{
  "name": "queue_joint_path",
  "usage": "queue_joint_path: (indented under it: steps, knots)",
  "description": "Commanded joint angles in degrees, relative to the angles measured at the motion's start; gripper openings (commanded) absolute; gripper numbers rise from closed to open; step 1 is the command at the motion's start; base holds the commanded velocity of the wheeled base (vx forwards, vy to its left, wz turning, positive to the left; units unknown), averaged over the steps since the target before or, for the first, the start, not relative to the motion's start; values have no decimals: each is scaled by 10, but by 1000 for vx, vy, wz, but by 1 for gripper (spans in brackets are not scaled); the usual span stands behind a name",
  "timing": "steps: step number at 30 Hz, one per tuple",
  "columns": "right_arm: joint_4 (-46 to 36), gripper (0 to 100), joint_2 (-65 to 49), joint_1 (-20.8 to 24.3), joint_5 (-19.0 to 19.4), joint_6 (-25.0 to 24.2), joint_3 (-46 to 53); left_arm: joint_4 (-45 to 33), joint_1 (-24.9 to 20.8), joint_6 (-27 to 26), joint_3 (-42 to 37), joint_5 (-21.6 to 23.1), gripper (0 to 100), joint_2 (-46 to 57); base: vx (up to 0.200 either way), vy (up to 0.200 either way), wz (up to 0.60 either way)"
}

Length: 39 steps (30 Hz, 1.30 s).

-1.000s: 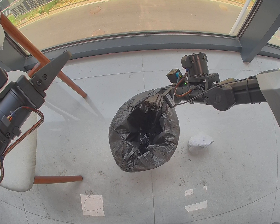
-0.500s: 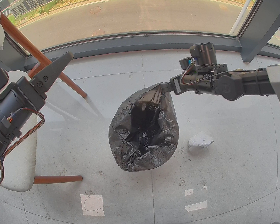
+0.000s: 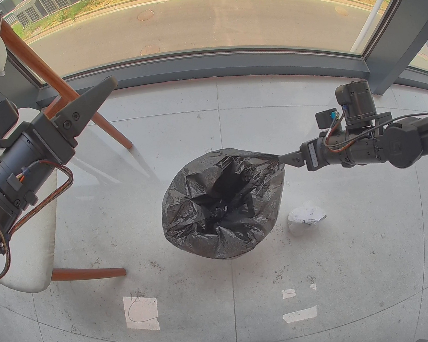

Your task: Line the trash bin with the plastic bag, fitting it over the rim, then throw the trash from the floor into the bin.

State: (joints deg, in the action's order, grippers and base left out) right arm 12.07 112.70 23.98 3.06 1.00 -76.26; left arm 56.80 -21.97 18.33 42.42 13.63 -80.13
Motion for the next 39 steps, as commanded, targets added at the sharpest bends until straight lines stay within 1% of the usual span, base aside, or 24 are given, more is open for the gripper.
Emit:
queue_joint_path:
  steps: [1, 3, 6, 7, 8, 9, 10, 11, 12, 14, 15, 17, 19, 21, 27, 28, 29, 30, 31, 33, 35, 36, 38, 39]
  knots:
    - [39, 100, 30, 46, 8, -22, -16, 1, 1, 0, 10, 1, 100, -7, 0, 0, 0]
    - [39, 100, 38, 50, 7, -30, -28, 1, 2, 0, 15, 1, 100, -7, 0, 0, 0]
    - [26, 100, 32, 38, -1, -47, -38, 1, 2, 1, 28, 1, 100, -9, 0, 0, 0]
    - [17, 100, 20, 5, -13, -48, -35, 0, 2, 3, 32, 4, 100, -9, 0, 0, 0]
    - [14, 100, 12, -9, -20, -48, -34, 0, 2, 3, 32, 8, 100, -9, 0, 0, 0]
    - [14, 100, 12, -9, -20, -48, -34, 0, 2, 3, 32, 8, 100, -9, 0, 0, 0]
    - [3, 100, -11, -46, -46, -51, -29, 0, 3, 2, 33, 19, 100, -9, 0, 0, 0]
    - [-1, 100, -26, -70, -60, -58, -16, 0, 3, 4, 34, 25, 100, -8, 0, 0, 0]
    - [-3, 100, -52, -101, -64, -75, 17, 0, 2, 4, 34, 29, 100, -9, 0, 0, 0]
    - [-6, 100, -69, -114, -64, -84, 39, 0, 2, 4, 34, 29, 100, -9, 0, 0, 0]
    - [-5, 100, -109, -140, -62, -96, 109, 0, 0, 4, 38, 27, 100, -9, 0, 0, 0]
    - [-3, 100, -132, -160, -58, -97, 162, 0, 0, 4, 41, 25, 100, -9, 0, 0, 0]
    - [5, 100, -151, -186, -38, -97, 223, 0, 0, 4, 42, 25, 100, -9, 0, 0, 0]
    - [10, 100, -155, -199, -15, -97, 257, 0, -1, 4, 46, 25, 100, -9, -100, 0, 0]
    - [54, 100, -154, -232, -5, -93, 320, 0, -2, 4, 47, 27, 100, -11, -200, 0, 0]
    - [74, 100, -153, -242, -5, -92, 340, 0, -2, 4, 49, 26, 100, -13, 0, 0, 0]
    - [74, 100, -153, -242, -5, -92, 340, 0, -2, 4, 49, 26, 100, -13, 0, 0, 0]
    - [135, 100, -151, -257, -3, -93, 385, 1, -1, 4, 57, 26, 100, -22, 0, 0, 0]
    - [159, 100, -151, -261, 1, -96, 400, 1, -1, 4, 57, 25, 100, -22, 0, 0, 0]
    - [223, 100, -140, -280, 33, -99, 448, 0, 3, 6, 56, 25, 100, -20, 0, 0, 0]
    - [252, 100, -129, -299, 57, -98, 469, 0, 10, 7, 57, 25, 100, -19, 0, 0, 0]
    - [292, 100, -100, -322, 97, -98, 488, 1, 41, 14, 49, 25, 100, -12, 0, 0, 0]
    - [325, 100, -54, -340, 130, -99, 486, 2, 73, 26, 27, 32, 100, 13, 0, 0, 0]
    - [348, 100, -14, -350, 143, -96, 482, 4, 76, 32, 3, 42, 100, 33, 0, 0, 0]
